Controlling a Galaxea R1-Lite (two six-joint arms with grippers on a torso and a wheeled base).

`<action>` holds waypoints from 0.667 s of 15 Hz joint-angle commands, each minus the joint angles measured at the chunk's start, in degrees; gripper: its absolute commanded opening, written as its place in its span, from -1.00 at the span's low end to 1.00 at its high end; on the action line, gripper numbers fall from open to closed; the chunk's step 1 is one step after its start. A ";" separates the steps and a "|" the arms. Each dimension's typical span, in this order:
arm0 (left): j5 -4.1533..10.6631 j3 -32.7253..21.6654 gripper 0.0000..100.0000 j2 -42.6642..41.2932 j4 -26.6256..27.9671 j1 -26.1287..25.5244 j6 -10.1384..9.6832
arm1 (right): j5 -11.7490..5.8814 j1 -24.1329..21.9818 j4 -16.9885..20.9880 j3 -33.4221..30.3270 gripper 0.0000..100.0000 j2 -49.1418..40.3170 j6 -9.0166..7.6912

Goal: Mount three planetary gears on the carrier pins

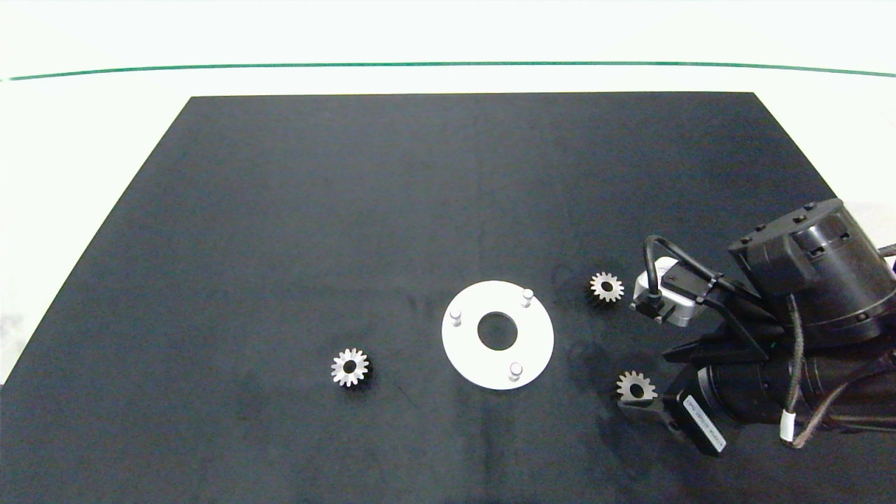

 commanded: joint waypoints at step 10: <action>-0.06 0.00 1.00 -0.11 0.14 -0.04 -0.78 | 0.28 -1.64 -7.93 7.30 0.74 2.19 -0.52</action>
